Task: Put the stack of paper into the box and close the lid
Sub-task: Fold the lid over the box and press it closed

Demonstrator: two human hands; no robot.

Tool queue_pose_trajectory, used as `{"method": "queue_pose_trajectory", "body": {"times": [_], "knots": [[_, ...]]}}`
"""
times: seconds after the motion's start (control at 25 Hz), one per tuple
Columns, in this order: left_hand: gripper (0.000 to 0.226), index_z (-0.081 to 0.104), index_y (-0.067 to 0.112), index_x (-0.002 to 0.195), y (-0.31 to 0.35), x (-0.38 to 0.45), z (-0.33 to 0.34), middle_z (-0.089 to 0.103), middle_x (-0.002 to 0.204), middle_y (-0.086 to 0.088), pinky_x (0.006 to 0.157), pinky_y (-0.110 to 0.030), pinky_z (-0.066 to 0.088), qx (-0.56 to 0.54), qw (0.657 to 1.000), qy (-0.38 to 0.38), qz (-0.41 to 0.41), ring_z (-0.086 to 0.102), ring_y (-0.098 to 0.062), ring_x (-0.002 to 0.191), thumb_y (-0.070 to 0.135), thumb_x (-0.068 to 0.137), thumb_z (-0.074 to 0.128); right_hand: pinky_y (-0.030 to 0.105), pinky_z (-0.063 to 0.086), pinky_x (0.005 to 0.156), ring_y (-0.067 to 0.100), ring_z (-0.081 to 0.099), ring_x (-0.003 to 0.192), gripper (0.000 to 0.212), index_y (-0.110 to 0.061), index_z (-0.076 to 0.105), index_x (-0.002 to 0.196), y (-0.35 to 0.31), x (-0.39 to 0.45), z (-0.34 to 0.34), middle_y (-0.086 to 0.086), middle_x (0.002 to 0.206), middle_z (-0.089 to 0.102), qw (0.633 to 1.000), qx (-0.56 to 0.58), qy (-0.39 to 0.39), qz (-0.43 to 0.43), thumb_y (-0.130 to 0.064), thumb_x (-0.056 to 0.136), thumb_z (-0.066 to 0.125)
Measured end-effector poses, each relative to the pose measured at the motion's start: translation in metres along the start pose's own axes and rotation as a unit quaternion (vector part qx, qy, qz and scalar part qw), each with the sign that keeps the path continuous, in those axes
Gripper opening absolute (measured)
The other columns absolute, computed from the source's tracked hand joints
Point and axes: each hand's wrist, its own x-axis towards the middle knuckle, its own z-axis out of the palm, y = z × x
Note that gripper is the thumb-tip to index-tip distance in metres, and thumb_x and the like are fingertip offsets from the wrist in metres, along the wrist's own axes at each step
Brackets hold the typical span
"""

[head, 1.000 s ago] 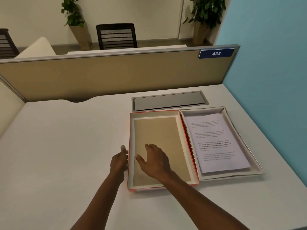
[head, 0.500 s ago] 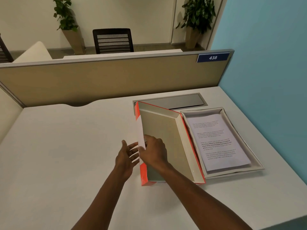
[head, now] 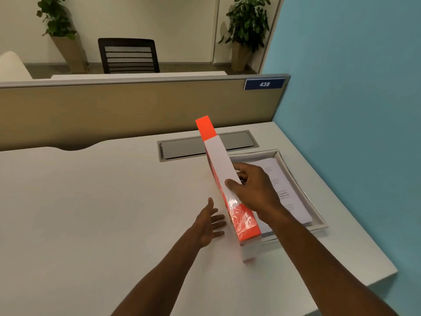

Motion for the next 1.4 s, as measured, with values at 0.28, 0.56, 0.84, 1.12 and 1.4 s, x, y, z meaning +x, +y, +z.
{"method": "queue_pose_trajectory", "body": {"times": [0.28,0.56,0.84,1.12,1.4], "knots": [[0.070,0.045,0.015,0.138,0.006,0.008,0.036,0.052,0.139,-0.015,0.102,-0.046,0.049,0.011,1.000,0.004,-0.002,0.056,-0.036,0.122,0.060,0.088,0.065,0.050,0.057,0.091,0.022,0.062,0.108,0.055,-0.039,0.044,0.138,0.029,0.014,-0.043,-0.003,0.126,0.058,0.999,0.035,0.016,0.030,-0.025,0.090,0.068],[0.065,0.059,0.009,0.101,0.002,0.027,0.052,0.059,0.094,-0.018,0.075,-0.035,0.038,0.056,0.996,0.043,0.049,0.055,-0.025,0.084,0.055,0.066,0.088,0.045,0.058,0.090,0.022,0.065,0.099,0.050,-0.032,0.066,0.120,0.069,0.035,-0.110,-0.007,0.114,0.062,0.994,-0.024,0.076,0.069,-0.055,0.076,0.075],[0.075,0.049,0.005,0.143,0.003,0.032,0.062,0.048,0.153,-0.015,0.113,-0.051,0.044,0.004,0.992,0.087,0.090,0.046,-0.038,0.139,0.047,0.086,0.075,0.033,0.055,0.081,0.024,0.068,0.096,0.049,-0.026,0.065,0.125,0.115,0.044,-0.137,0.002,0.107,0.069,0.988,-0.091,0.109,0.055,-0.042,0.080,0.076],[0.045,0.050,0.018,0.134,0.017,0.016,0.090,0.051,0.150,-0.010,0.107,-0.054,0.047,0.011,0.990,0.066,0.123,0.051,-0.036,0.135,0.046,0.099,0.056,0.031,0.046,0.084,0.022,0.064,0.095,0.037,-0.021,0.068,0.124,0.153,0.070,-0.174,0.003,0.114,0.071,0.983,-0.136,0.091,0.078,-0.035,0.090,0.065],[0.051,0.040,0.020,0.150,0.014,0.019,0.109,0.046,0.156,-0.007,0.113,-0.050,0.041,0.082,0.981,0.074,0.159,0.046,-0.031,0.141,0.038,0.104,0.050,0.040,0.050,0.096,0.024,0.063,0.106,0.038,-0.018,0.062,0.129,0.207,0.099,-0.183,0.008,0.121,0.068,0.986,-0.104,0.080,0.101,-0.027,0.092,0.066]]}}
